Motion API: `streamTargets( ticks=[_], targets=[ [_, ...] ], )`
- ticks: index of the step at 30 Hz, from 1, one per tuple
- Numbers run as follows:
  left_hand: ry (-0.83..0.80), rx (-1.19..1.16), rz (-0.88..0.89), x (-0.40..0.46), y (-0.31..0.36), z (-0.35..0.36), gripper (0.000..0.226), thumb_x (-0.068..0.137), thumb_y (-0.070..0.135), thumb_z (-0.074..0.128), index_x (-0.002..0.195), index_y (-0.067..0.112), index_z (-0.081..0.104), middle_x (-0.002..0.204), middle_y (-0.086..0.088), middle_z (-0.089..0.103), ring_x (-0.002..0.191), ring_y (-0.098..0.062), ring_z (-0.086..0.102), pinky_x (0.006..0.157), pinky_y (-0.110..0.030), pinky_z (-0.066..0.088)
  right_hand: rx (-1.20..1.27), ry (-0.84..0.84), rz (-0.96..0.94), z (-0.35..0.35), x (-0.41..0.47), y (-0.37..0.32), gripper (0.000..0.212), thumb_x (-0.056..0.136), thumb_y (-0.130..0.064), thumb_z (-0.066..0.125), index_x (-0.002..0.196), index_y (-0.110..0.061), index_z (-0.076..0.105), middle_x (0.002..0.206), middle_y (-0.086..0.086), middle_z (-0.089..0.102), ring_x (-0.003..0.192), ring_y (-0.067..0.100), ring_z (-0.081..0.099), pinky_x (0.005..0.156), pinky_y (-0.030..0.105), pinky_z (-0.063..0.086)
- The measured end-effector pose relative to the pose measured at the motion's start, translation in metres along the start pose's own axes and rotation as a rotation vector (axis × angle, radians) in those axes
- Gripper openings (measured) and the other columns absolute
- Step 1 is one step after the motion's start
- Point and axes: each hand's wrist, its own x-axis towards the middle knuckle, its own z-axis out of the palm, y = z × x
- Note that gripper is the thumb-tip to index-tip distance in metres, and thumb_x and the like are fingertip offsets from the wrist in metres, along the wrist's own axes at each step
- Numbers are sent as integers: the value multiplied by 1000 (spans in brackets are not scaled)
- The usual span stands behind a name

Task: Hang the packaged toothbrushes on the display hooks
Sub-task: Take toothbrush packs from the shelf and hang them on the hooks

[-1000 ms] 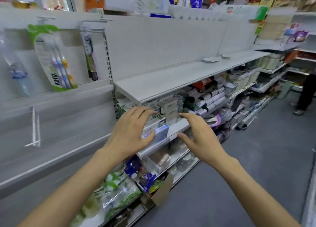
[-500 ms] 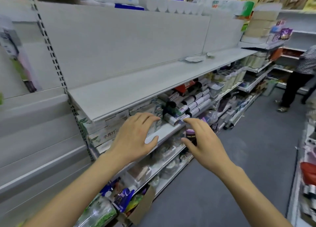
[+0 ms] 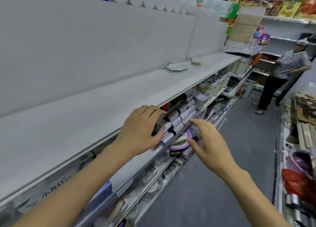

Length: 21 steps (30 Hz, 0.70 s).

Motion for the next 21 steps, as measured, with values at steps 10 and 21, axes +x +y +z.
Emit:
streamTargets(
  ticks=[10, 21],
  targets=[
    [21, 42, -129, 88, -16, 45, 48, 89, 40, 55, 135, 28, 51, 133, 9, 55, 121, -16, 50, 100, -33, 41, 58, -16, -84, 24, 99, 91, 56, 96, -33, 63, 147, -26, 40, 146, -9, 46, 138, 10, 37, 110, 27, 32],
    [33, 131, -305, 242, 23, 126, 43, 92, 35, 57, 134, 31, 51, 135, 12, 53, 121, -14, 49, 91, -34, 48, 192, -34, -287, 34, 219, 268, 52, 96, -34, 60, 144, -19, 45, 143, -4, 49, 134, 13, 42, 112, 30, 37]
  ],
)
